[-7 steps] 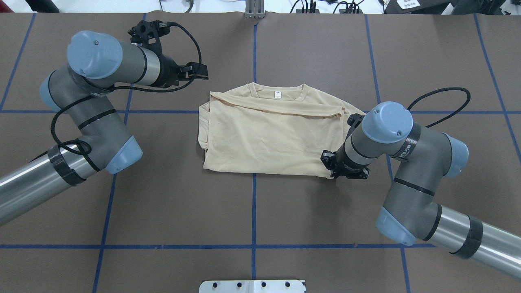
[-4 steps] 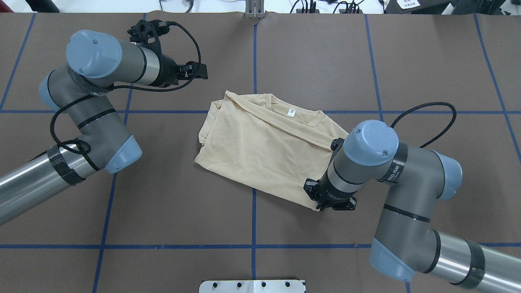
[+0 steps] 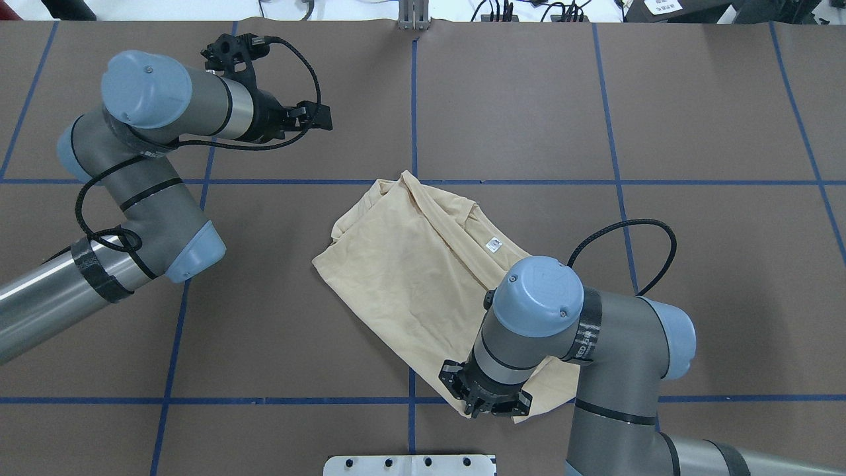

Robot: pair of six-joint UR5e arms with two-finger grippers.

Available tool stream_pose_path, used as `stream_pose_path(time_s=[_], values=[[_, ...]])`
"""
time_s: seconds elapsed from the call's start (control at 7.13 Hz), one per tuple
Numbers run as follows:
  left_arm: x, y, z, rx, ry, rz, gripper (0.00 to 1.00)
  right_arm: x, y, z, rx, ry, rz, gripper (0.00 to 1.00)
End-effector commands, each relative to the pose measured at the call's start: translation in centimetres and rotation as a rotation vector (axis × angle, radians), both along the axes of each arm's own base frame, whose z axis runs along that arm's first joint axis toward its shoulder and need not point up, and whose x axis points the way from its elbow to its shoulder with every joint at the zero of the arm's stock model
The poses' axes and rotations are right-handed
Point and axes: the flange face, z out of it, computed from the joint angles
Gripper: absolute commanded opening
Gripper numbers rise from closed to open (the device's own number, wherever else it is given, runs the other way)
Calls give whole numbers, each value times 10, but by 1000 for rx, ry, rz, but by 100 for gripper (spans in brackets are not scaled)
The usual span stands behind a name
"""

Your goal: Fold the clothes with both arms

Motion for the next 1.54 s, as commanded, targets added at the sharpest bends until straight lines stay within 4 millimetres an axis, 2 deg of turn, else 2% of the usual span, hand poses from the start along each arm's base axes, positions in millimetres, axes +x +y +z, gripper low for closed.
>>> stream_pose_path(time_s=[0.0, 0.14, 0.28, 0.56, 0.7, 0.84, 0.98, 1.12, 1.26, 1.4], values=[[0, 0, -1, 1, 1, 0, 99, -7, 9, -11, -28, -10, 1, 67], [-1, 1, 2, 12, -9, 6, 99, -9, 17, -16, -27, -16, -8, 100], [-3, 3, 4, 22, -12, 12, 99, -2, -1, -16, -16, -15, 33, 100], [-10, 35, 12, 17, 3, 38, 100, 60, -99, -29, 95, -79, 200, 100], [5, 69, 11, -20, -25, 85, 100, 96, -144, -28, 152, -100, 252, 100], [23, 96, 0, -124, -28, 100, 100, 120, -169, -26, 219, -101, 263, 100], [48, 132, -8, -204, -20, 131, 100, 130, -183, -17, 252, -84, 267, 100], [75, 158, -5, -265, -40, 123, 100, 129, -194, -4, 250, -55, 279, 100], [95, 176, -1, -262, -58, 128, 100, 128, -198, -1, 263, -45, 288, 100], [104, 178, 11, -275, -81, 134, 100, 128, -199, -2, 268, -47, 288, 100]])
